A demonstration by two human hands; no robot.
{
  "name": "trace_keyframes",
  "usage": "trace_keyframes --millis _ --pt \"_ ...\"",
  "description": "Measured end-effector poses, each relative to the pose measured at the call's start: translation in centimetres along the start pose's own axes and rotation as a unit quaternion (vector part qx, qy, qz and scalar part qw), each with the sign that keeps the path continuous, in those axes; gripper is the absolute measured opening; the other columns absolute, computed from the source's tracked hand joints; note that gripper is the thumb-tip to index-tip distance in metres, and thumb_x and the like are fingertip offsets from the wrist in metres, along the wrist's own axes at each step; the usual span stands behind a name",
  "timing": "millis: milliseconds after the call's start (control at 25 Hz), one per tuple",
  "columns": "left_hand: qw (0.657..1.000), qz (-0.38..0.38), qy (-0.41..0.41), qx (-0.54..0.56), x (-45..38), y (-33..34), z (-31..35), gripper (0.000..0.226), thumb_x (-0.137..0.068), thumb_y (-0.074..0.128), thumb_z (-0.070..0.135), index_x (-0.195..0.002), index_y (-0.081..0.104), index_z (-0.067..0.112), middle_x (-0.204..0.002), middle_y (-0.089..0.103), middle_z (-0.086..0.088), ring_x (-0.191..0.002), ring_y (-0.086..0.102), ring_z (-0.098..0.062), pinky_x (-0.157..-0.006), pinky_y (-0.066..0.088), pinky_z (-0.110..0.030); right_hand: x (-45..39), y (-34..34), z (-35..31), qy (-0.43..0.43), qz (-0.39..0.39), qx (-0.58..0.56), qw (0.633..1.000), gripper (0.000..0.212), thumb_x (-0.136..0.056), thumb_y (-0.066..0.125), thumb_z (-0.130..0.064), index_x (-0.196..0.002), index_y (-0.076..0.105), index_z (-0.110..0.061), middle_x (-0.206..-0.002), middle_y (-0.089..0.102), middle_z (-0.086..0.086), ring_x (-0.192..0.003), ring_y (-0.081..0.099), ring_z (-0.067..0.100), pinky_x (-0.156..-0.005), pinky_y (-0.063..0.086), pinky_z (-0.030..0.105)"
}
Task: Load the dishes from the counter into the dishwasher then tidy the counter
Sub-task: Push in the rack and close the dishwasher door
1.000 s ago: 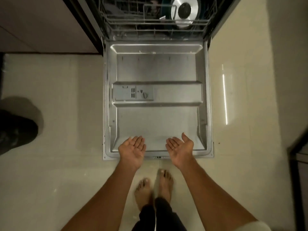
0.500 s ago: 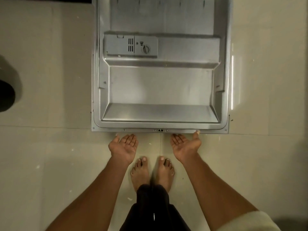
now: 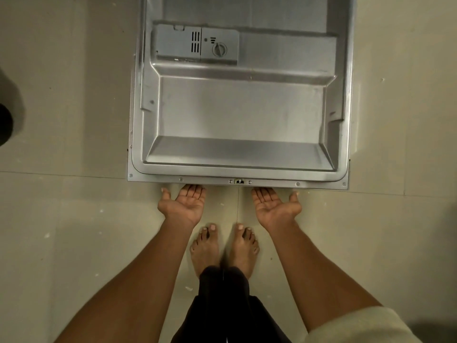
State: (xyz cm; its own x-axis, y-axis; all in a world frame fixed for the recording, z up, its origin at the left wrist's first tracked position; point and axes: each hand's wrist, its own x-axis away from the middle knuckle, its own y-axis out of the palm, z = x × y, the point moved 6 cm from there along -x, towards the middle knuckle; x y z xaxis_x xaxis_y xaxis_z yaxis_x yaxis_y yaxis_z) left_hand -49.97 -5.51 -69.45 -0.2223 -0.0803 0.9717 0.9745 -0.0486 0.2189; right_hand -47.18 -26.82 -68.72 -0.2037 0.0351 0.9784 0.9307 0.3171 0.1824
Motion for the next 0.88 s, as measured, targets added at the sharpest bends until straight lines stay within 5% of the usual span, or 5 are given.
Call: trace_keyframes --millis 360,720,880 --pt "0.998 -0.042 -0.005 0.035 12.2 2.0 0.7 0.065 -0.099 0.035 0.044 -0.134 0.049 -0.009 -0.134 0.055 -0.029 -0.129 0.05 -0.041 -0.117 0.029 -0.051 11.6 1.3 -1.0 -0.012 -0.022 -0.008 1.0 0.075 -0.1 0.039 -0.054 -0.14 0.046 0.01 -0.139 0.052 0.03 -0.132 0.049 0.042 -0.117 0.035 0.051" --pt "0.991 -0.115 -0.003 0.075 27.3 8.4 2.4 0.051 -0.088 0.041 0.016 -0.133 0.052 -0.007 -0.128 0.062 -0.027 -0.126 0.055 -0.04 -0.115 0.034 -0.051 26.9 7.6 -4.7 -0.07 -0.05 0.088 0.992 0.041 -0.091 0.038 -0.003 -0.125 0.054 0.013 -0.119 0.066 0.03 -0.108 0.067 0.042 -0.103 0.051 0.049" --pt "0.979 -0.193 0.012 0.068 33.0 14.5 3.9 0.057 -0.078 0.041 0.01 -0.129 0.054 -0.009 -0.128 0.062 -0.028 -0.126 0.055 -0.04 -0.115 0.033 -0.051 32.5 13.6 -6.6 -0.127 -0.069 0.142 0.979 0.016 -0.094 0.057 0.006 -0.108 0.062 0.011 -0.111 0.069 0.029 -0.09 0.074 0.035 -0.08 0.062 0.039"
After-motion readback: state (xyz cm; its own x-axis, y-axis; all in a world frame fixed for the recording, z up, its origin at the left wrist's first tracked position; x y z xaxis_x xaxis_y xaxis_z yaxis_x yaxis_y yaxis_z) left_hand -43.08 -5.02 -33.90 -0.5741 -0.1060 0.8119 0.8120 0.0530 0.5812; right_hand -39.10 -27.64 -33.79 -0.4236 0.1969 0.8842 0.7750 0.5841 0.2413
